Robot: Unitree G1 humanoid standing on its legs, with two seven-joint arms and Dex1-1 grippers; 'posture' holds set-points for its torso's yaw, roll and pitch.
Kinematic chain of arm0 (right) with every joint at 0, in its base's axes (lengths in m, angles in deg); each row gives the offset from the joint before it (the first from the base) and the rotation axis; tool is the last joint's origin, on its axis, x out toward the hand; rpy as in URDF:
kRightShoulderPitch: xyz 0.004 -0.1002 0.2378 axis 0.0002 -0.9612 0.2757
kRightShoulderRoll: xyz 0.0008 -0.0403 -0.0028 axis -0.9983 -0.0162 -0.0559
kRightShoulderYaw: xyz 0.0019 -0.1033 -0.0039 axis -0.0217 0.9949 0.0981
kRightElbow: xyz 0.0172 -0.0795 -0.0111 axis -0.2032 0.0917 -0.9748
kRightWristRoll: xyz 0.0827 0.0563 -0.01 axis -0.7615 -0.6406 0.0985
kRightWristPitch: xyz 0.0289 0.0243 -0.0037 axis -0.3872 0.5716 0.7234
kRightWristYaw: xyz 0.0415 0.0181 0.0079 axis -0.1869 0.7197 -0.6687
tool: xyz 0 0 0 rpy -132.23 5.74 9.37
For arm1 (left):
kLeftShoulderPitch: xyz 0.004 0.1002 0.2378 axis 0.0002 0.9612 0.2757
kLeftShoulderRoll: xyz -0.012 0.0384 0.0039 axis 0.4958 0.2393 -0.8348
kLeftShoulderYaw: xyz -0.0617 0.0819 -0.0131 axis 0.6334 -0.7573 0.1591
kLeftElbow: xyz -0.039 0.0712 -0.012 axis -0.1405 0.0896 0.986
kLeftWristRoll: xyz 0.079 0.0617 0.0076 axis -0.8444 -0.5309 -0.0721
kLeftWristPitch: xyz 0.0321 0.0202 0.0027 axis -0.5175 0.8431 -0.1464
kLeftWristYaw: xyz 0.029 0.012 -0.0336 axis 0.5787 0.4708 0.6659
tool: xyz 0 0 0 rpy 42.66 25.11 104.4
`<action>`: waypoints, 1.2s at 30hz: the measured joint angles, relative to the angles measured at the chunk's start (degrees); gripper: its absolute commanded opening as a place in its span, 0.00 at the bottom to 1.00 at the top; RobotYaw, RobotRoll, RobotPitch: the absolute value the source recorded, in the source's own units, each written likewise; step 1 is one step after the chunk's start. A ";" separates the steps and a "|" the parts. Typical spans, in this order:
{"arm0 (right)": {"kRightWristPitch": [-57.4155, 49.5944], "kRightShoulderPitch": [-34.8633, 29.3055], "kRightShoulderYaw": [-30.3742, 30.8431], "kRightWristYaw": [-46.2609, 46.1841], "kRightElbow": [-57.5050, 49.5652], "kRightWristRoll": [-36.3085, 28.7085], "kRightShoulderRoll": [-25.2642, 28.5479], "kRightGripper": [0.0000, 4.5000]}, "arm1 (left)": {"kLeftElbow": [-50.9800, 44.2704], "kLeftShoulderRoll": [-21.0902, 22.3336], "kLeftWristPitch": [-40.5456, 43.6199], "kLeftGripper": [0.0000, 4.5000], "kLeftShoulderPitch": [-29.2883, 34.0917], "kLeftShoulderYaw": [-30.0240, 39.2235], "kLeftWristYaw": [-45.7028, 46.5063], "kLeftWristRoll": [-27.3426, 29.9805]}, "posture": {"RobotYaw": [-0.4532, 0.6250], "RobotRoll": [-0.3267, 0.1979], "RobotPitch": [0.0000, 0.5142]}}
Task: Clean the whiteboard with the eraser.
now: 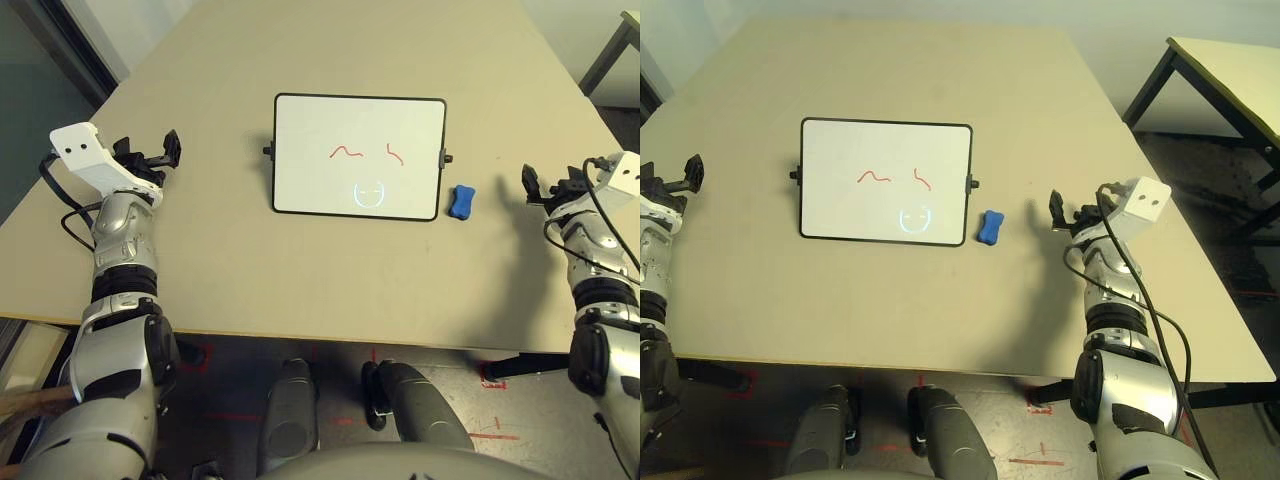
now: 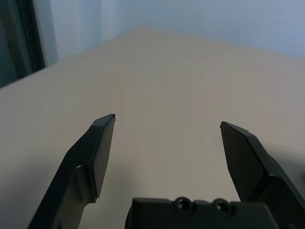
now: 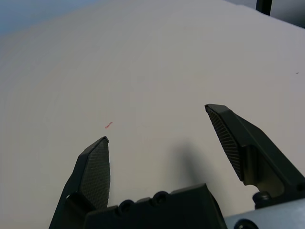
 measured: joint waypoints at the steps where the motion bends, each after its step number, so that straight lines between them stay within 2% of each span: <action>1: -0.04 -0.19 0.00 0.00 -0.43 -0.12 -0.16 0.99 | 0.63 0.08 0.11 1.00 -0.32 -0.22 -0.35 -0.16 | 0.40 0.62 0.23; 7: -2.54 -1.94 0.05 -0.83 -5.54 -0.62 -1.18 0.99 | 5.94 0.55 0.40 1.00 -5.97 -2.37 -2.40 -1.69 | 0.38 0.62 0.23; 11: -10.90 -2.58 0.12 -4.02 -15.14 -0.64 -1.17 0.99 | 4.96 0.53 1.26 1.00 -8.76 -4.33 -6.87 -1.97 | 0.36 0.62 0.23; 13: -19.70 -3.68 0.13 -6.30 -23.56 -1.23 -1.20 0.99 | 3.44 0.56 2.97 1.00 -9.90 -5.02 -10.05 -1.87 | 0.36 0.62 0.22; 17: -45.11 -5.32 0.76 -10.56 -43.51 -4.26 -1.95 0.99 | -1.42 2.09 9.05 1.00 -13.84 -6.84 -17.85 -0.75 | 0.33 0.62 0.21; 22: -71.15 -4.77 2.35 -16.25 -61.93 -7.20 -7.49 0.99 | -8.35 3.07 16.84 1.00 -17.82 -10.03 -27.93 0.42 | 0.32 0.62 0.20; 27: -84.40 -2.54 2.88 -21.47 -69.41 -6.66 -13.74 0.99 | -12.45 1.90 21.80 1.00 -18.43 -14.03 -34.67 0.78 | 0.31 0.62 0.20; 32: -90.60 -2.00 2.93 -24.74 -72.92 -4.90 -19.25 0.99 | -18.72 0.28 26.44 1.00 -18.38 -16.72 -37.47 1.33 | 0.30 0.62 0.20; 36: -92.44 -1.98 3.00 -25.46 -73.27 -3.42 -20.20 0.99 | -24.83 -0.16 32.50 1.00 -16.83 -17.96 -39.69 3.06 | 0.32 0.62 0.21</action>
